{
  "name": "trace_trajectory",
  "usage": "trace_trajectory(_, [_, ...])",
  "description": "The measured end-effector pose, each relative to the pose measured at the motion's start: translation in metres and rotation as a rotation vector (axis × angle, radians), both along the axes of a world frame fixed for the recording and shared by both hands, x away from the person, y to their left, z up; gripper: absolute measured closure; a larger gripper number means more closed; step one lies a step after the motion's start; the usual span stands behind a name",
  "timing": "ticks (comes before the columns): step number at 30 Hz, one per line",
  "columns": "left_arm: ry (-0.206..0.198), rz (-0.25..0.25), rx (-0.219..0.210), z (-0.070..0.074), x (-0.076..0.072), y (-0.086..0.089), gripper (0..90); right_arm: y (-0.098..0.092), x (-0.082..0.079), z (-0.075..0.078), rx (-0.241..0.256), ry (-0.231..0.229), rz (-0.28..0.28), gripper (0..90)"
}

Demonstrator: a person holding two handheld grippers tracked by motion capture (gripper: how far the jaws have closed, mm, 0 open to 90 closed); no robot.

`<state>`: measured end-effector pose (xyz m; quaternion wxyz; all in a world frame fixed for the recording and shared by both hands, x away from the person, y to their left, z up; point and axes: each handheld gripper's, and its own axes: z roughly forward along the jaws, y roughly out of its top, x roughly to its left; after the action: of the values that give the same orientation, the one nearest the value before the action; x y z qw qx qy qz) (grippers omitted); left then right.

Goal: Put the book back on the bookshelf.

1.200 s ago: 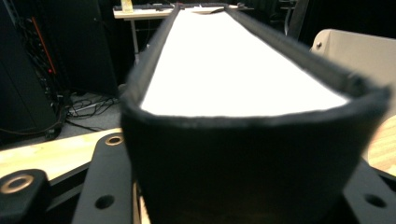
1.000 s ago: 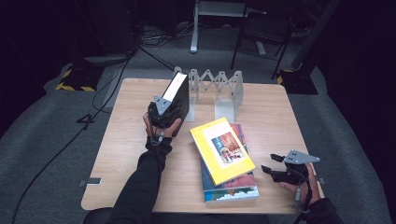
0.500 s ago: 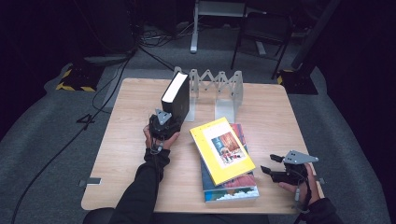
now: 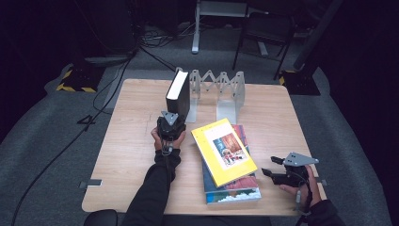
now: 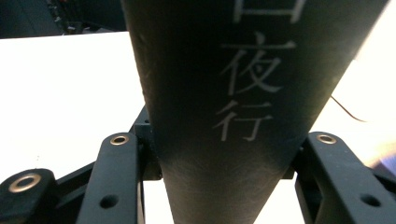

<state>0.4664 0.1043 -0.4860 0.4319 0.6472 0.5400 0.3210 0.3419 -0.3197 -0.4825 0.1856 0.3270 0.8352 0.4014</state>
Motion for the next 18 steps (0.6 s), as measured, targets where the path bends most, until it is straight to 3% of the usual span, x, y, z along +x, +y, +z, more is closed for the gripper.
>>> trace_trajectory(5, [0.008,0.037,-0.010,0.001,0.009,-0.007,51.3,-0.001,0.000,-0.001,0.002,0.000,0.002,34.9])
trace_trajectory(9, [0.011,0.037,-0.012,0.001,0.015,-0.008,51.1,0.000,0.001,-0.001,0.001,0.002,0.004,34.9])
trace_trajectory(13, [0.008,0.036,0.013,0.002,0.020,-0.009,50.1,0.000,0.001,-0.001,-0.003,0.004,0.004,34.9])
trace_trajectory(16, [0.021,0.018,0.085,0.005,0.023,-0.010,47.1,-0.001,0.000,0.000,-0.012,-0.023,-0.024,35.4])
trace_trajectory(18, [0.028,0.006,0.072,0.007,0.022,-0.007,43.4,-0.002,0.000,0.001,0.002,-0.027,-0.031,35.3])
